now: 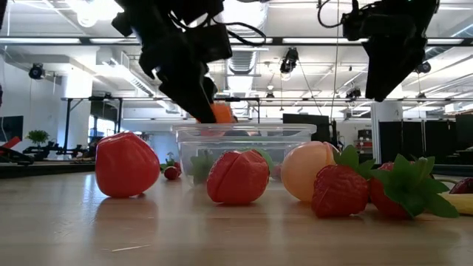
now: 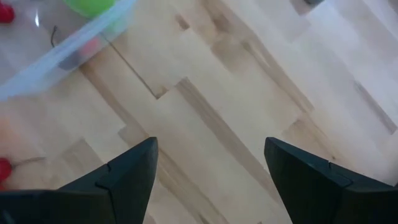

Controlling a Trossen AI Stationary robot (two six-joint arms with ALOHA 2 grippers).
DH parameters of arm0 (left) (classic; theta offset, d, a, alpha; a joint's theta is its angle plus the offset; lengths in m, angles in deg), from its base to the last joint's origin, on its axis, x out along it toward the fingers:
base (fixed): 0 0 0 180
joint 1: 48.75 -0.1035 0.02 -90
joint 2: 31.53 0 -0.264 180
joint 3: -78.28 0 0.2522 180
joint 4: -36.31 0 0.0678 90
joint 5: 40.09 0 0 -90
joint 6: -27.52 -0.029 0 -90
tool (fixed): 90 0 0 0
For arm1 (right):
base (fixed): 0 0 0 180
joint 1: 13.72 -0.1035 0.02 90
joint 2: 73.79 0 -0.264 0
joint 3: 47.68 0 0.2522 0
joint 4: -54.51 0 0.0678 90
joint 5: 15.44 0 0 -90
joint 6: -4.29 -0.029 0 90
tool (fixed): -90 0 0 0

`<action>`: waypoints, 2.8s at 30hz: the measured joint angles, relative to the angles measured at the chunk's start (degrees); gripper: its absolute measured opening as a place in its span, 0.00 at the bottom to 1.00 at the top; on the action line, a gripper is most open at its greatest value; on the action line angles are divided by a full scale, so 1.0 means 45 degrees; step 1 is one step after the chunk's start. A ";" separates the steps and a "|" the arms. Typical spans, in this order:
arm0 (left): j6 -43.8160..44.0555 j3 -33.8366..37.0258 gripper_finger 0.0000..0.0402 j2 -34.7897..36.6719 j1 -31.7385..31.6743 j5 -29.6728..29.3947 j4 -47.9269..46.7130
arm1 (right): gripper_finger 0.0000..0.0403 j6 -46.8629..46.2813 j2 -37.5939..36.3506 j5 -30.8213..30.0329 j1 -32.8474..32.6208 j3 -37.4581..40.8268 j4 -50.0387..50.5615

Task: Pick and placing Produce into tupperware
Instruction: Put the orange pumpkin into the transparent container, then put the red cherry into the transparent container

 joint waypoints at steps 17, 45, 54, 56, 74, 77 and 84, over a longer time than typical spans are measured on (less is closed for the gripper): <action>0.3437 0.0063 0.61 -0.0860 -0.0233 0.0532 -0.0287 | 0.71 -0.0415 -0.1104 -0.0366 0.0000 0.0044 0.0250; 0.2307 -0.0772 0.81 0.2375 -0.0228 -0.2806 -0.4450 | 0.71 0.1648 -0.1094 0.1688 -0.0744 0.0348 -0.0725; 0.3662 0.0273 0.81 0.4328 -0.0076 -0.2945 -0.5192 | 0.71 0.1462 -0.1075 0.2652 -0.1728 0.1088 -0.4820; 0.3665 0.0629 0.81 0.4924 0.0032 -0.3441 -0.5160 | 0.71 0.1482 -0.1013 0.2650 -0.2026 0.1120 -0.5250; 0.4658 0.4273 0.81 0.9258 0.1084 -0.3496 -0.4736 | 0.59 0.1832 0.5993 0.3096 -0.4617 -0.3734 -0.3362; 0.4656 0.4653 0.81 0.9614 0.1209 -0.3411 -0.4265 | 0.57 0.1077 0.6624 0.2866 -0.4816 -0.4521 -0.2502; 0.4333 0.4988 0.81 0.9671 0.1214 -0.3395 -0.3943 | 0.53 -0.1957 0.7012 0.2882 -0.4738 -0.4497 -0.2075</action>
